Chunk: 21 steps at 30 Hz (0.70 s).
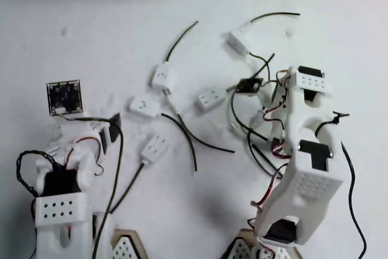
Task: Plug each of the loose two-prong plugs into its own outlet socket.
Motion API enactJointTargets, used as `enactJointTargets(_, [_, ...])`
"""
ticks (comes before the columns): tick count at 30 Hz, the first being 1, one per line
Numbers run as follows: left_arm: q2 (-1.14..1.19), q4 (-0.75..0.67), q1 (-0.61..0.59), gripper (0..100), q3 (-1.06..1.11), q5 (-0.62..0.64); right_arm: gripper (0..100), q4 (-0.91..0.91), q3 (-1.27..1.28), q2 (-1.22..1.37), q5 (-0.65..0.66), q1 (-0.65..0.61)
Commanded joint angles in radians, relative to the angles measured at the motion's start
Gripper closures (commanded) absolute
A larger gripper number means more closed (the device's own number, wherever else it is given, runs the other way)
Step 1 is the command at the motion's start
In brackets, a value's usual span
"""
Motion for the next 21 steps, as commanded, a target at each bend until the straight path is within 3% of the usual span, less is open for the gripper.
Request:
enactJointTargets(1, [-0.018,-0.021,-0.004,72,-0.003,-0.011,98.1,0.056,-0.020,-0.122,0.012,0.001])
enactJointTargets(6, [-0.018,-0.021,-0.004,72,-0.003,-0.011,98.1,0.151,-0.015,-0.295,-0.009,0.008])
enactJointTargets(14, [-0.018,-0.021,-0.005,72,-0.003,-0.011,98.1,0.153,0.078,-0.610,-0.117,-0.001])
enactJointTargets(21, [-0.018,-0.021,-0.005,72,-0.003,-0.011,98.1,-0.082,0.394,-0.891,-0.310,-0.148])
